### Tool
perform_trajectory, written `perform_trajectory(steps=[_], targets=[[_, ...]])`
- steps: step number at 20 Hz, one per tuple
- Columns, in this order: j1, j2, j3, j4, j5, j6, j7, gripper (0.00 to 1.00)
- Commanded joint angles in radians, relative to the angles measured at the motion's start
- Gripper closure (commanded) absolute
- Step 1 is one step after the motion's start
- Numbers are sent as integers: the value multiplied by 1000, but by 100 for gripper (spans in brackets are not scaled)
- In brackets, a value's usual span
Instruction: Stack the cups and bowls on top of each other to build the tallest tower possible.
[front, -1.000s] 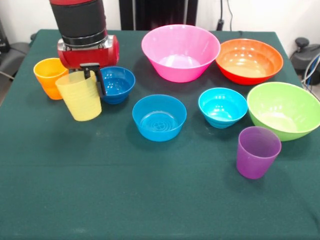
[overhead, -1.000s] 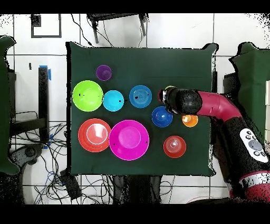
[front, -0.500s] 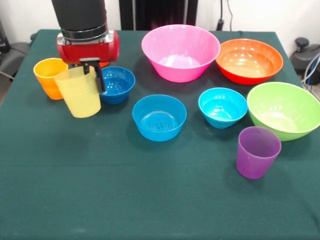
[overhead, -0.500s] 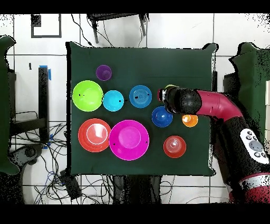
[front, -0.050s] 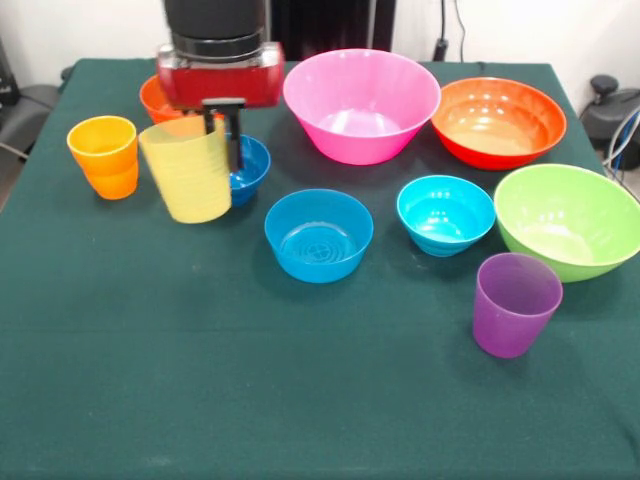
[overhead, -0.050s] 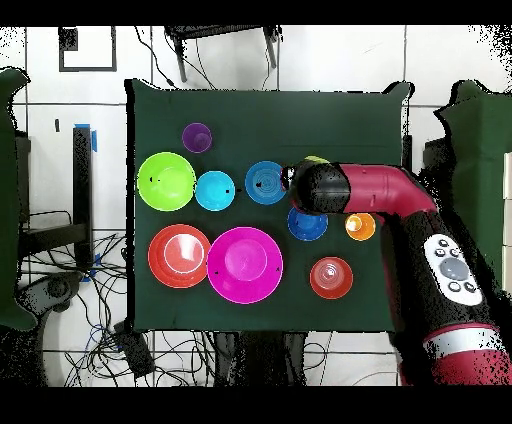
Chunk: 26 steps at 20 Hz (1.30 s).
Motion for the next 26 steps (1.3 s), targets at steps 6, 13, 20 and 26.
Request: perform_trajectory(steps=[6, 13, 20, 26], targets=[[153, 30, -122, -37, 16, 113, 160, 100], [183, 36, -131, -56, 148, 307, 148, 100], [188, 42, -151, -60, 148, 270, 134, 100], [173, 48, -150, -47, 163, 250, 106, 100]])
